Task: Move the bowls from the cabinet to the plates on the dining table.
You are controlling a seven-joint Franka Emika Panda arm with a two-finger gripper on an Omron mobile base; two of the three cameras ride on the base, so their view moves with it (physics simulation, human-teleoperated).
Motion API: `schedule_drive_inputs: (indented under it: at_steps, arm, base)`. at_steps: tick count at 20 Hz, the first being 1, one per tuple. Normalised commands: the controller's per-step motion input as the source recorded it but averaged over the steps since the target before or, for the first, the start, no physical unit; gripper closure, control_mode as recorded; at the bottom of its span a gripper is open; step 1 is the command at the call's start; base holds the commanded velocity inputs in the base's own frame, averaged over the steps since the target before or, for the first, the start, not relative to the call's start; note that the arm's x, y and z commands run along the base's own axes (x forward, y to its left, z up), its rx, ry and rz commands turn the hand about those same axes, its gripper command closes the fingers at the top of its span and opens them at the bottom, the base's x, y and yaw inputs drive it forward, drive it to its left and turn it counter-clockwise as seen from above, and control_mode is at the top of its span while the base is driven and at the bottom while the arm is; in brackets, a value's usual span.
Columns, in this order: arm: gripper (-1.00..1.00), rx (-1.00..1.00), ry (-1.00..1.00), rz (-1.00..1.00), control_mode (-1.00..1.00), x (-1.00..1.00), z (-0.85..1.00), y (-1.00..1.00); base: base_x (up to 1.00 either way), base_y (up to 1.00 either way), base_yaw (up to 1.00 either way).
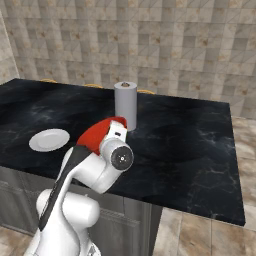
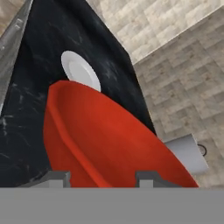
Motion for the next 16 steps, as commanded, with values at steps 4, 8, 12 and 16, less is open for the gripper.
schedule_drive_inputs:
  at_steps: [4,8,12,16]
  arm:
    - [1.00,0.00,-0.02,0.08,-1.00,0.42,-0.40,0.11]
    - [1.00,0.00,-0.01,0.02,-1.00,0.61,-0.25,0.05]
    - [1.00,0.00,0.00,0.00,-1.00,0.69,-0.16,0.02]
    - [1.00,0.00,0.00,0.01,-1.00,0.57,-0.19,0.03]
  base:
    - [0.00,0.00,0.00]
    - [0.00,0.00,0.00]
    - [0.00,0.00,0.00]
    - [0.00,0.00,0.00]
